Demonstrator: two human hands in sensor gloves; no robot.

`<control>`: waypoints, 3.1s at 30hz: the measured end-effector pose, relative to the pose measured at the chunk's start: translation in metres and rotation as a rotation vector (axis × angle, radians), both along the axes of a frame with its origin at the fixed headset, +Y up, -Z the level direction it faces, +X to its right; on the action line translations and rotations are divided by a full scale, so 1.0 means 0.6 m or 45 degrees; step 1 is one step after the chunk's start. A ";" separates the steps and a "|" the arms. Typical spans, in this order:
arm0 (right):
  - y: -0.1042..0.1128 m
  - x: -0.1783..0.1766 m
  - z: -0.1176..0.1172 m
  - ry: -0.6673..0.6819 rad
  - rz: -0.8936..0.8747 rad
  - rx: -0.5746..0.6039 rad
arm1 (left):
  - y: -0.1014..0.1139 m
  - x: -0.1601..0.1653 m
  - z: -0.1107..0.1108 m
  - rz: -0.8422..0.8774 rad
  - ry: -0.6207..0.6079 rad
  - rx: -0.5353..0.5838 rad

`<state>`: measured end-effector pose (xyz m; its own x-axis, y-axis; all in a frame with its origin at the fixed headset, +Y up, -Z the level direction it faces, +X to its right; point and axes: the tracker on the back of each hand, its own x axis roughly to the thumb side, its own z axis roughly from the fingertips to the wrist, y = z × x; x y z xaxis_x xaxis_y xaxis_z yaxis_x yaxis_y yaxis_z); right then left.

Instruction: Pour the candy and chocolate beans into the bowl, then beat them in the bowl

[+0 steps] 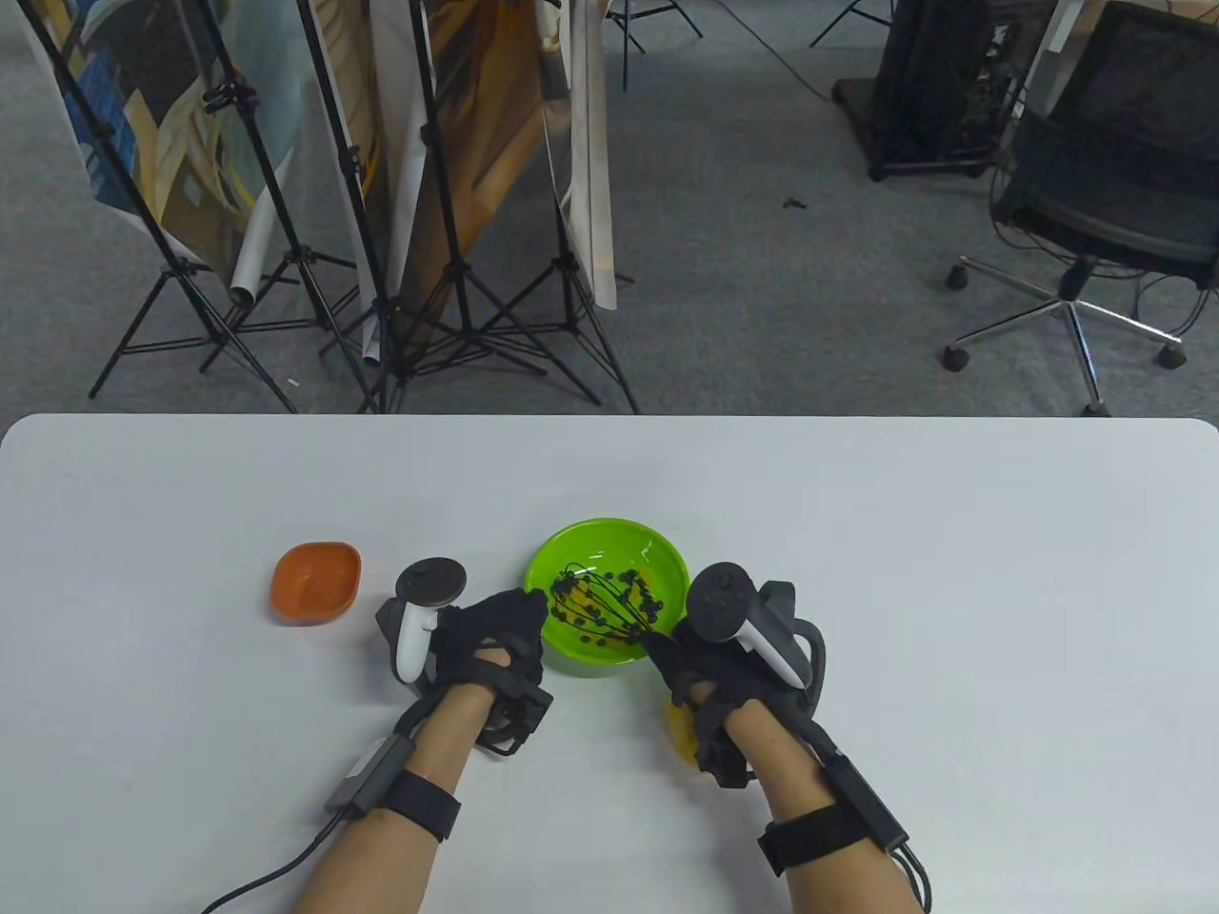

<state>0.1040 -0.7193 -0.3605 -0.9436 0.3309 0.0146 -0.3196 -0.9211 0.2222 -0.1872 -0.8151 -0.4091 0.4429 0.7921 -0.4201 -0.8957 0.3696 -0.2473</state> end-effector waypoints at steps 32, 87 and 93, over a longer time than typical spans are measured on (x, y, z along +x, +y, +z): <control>0.036 0.093 0.071 -0.155 -0.038 0.274 | 0.002 -0.001 0.002 0.032 -0.006 -0.019; -0.067 0.220 0.076 -0.526 0.277 0.128 | -0.001 -0.005 0.002 0.073 0.000 -0.045; -0.082 0.185 0.064 -0.434 0.483 0.036 | -0.002 -0.007 0.003 0.093 0.000 -0.051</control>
<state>0.2152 -0.7688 -0.3221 -0.9499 -0.0322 -0.3110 -0.0112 -0.9905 0.1369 -0.1914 -0.8162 -0.4075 0.3843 0.8048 -0.4523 -0.9200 0.2931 -0.2603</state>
